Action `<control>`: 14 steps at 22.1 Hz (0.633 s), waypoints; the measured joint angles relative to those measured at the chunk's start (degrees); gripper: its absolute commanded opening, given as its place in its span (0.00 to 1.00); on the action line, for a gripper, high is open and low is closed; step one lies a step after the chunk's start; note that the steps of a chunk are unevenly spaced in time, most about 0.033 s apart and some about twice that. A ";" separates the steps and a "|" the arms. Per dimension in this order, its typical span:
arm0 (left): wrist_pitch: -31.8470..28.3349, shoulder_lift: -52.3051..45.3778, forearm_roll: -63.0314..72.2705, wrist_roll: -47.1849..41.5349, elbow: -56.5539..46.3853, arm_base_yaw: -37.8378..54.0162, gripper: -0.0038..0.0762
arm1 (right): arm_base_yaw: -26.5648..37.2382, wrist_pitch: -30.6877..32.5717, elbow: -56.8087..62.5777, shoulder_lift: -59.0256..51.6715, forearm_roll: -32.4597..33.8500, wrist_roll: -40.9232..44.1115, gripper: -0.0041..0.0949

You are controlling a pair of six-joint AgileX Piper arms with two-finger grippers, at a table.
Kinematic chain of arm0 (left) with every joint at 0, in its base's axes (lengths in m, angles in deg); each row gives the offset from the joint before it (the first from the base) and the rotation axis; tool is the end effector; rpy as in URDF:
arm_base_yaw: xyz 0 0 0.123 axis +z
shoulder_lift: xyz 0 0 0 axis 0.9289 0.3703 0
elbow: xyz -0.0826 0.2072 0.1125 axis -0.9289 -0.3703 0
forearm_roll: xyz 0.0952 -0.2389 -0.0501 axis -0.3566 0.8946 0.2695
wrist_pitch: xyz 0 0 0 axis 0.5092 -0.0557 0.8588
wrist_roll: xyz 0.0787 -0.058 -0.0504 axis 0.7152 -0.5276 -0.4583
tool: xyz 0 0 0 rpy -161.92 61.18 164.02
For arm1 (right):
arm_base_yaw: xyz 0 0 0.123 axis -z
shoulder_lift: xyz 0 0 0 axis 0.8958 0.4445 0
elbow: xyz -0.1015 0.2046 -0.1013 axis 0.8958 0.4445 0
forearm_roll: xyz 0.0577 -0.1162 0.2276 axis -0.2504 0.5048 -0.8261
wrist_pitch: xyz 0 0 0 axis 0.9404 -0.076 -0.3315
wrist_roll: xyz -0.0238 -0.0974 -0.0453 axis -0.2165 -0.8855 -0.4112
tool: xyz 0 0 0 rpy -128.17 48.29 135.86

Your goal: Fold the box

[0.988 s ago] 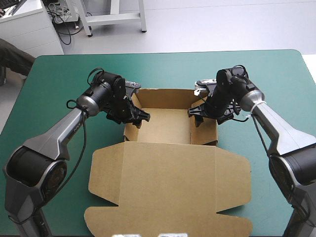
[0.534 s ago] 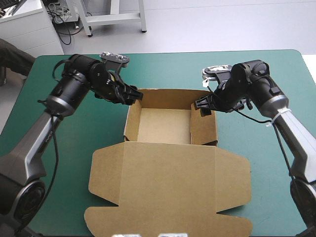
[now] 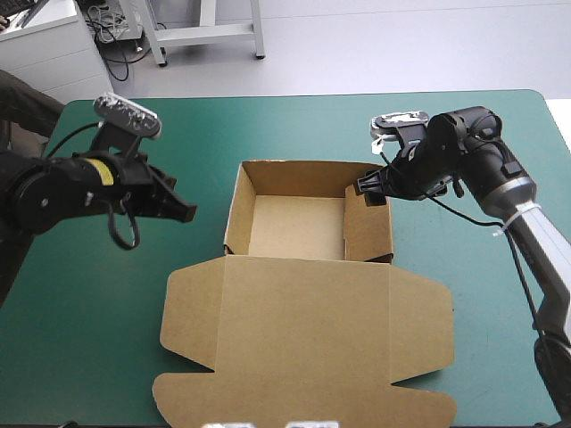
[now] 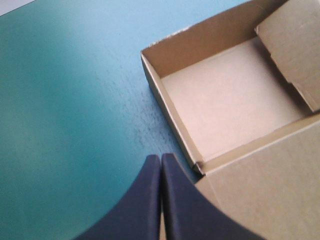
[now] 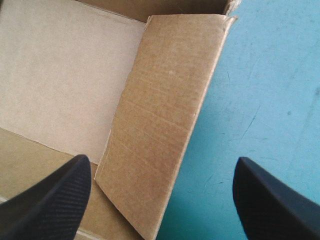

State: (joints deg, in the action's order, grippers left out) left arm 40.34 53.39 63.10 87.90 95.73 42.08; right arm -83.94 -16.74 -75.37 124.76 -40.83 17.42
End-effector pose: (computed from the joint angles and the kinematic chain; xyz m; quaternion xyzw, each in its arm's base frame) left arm 0.2318 -0.1140 0.4270 0.2341 0.8950 -0.0759 0.3721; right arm 0.3275 0.1307 0.3196 -0.1357 0.9638 0.0876 0.2120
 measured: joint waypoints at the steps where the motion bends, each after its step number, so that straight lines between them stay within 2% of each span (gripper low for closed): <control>1: 0.00 -3.50 0.00 0.25 -4.44 0.00 0.01 | 0.00 0.00 0.00 0.55 0.00 0.37 0.77; 9: 0.00 -26.10 -1.92 -1.99 -38.33 0.00 0.01 | 0.26 -2.21 0.00 6.91 0.17 1.49 0.77; 14: -1.93 -34.61 -1.92 -5.24 -48.84 0.00 0.01 | 0.82 -3.07 0.00 11.61 0.17 2.09 0.77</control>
State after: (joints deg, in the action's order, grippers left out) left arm 38.41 18.78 61.18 82.67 46.89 42.08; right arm -83.12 -19.81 -75.37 136.37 -40.67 19.51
